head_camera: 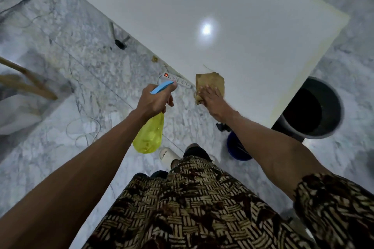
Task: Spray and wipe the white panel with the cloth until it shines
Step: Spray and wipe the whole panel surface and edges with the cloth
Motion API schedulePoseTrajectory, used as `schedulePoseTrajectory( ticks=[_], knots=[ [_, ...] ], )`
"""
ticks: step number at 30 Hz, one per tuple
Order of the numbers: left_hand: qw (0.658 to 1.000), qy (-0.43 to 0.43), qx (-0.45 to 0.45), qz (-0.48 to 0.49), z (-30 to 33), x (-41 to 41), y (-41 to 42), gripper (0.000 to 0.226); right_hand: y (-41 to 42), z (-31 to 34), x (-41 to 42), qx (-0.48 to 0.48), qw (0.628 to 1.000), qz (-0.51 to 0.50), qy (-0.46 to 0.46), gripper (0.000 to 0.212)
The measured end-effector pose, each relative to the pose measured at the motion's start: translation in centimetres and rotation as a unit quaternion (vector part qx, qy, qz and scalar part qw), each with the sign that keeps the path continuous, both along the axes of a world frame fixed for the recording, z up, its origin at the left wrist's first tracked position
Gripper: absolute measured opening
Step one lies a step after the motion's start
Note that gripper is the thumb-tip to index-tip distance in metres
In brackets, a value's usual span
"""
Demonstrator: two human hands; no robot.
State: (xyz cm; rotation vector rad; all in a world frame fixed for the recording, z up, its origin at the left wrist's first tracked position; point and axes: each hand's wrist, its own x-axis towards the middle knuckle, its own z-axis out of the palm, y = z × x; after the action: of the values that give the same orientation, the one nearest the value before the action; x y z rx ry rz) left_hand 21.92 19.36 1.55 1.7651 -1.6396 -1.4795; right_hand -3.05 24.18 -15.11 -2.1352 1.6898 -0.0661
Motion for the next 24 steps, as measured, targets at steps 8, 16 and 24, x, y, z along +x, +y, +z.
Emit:
schedulePoseTrajectory(
  ticks=[8,16,24],
  knots=[
    [1.0,-0.009,0.015,-0.005,-0.9,-6.3,6.2,0.061,8.0,0.4,-4.6,-0.008,1.0,0.012,-0.006,0.043],
    [0.999,0.018,0.023,0.029,-1.4,-13.1,14.1,0.058,16.5,0.2,-10.5,0.015,0.999,0.046,-0.005,0.045],
    [0.998,0.045,0.013,0.044,-1.2,-16.7,19.7,0.058,22.9,2.4,-15.2,0.073,0.997,0.03,0.012,0.055]
  ],
)
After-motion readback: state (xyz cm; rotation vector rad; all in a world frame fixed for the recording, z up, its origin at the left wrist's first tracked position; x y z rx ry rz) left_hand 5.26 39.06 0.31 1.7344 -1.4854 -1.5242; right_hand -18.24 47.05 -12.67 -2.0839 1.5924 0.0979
